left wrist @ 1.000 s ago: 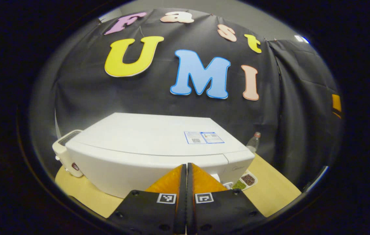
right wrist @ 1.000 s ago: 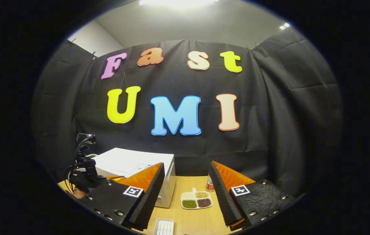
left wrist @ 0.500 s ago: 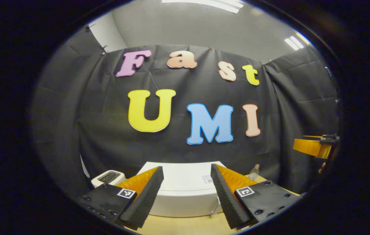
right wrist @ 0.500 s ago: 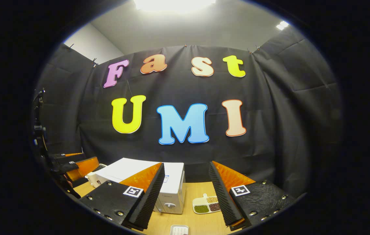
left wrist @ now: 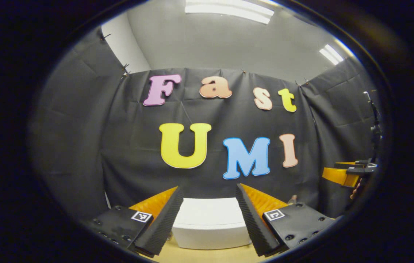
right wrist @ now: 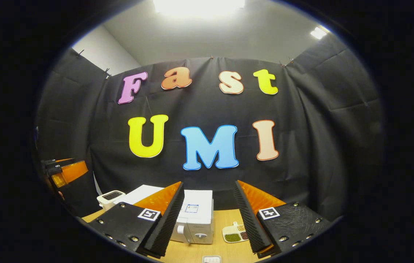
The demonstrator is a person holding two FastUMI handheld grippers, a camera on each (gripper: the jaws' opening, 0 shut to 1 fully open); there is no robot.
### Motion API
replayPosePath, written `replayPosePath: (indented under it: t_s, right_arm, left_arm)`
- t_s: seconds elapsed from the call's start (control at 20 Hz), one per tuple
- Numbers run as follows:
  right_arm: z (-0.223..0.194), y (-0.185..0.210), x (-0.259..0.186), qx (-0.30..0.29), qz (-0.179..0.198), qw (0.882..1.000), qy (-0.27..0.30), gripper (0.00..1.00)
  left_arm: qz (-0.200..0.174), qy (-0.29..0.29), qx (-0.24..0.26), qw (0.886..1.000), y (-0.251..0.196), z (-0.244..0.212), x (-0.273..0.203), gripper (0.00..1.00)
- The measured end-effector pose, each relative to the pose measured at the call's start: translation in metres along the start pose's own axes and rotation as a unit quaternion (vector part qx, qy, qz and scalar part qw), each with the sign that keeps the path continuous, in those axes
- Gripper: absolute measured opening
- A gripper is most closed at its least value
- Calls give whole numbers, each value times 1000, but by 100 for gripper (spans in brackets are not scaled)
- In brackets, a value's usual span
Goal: Open the microwave oven with the left hand, put the food in, and close the microwave oven.
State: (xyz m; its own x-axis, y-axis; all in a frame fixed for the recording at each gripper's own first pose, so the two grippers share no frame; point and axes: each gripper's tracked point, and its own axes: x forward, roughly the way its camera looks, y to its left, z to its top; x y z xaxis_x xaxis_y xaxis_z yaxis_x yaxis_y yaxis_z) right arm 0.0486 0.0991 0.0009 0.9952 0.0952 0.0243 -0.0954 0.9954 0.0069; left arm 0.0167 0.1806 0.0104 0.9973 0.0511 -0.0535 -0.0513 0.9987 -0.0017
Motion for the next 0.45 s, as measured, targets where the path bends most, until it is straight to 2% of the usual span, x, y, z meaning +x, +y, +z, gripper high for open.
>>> replayPosePath:
  t_s: [0.45]
  right_arm:
    - [11,27,-13,-8,-6,1000,1,83]
  left_arm:
    - [-33,-8,-10,999,29,11,-7,96]
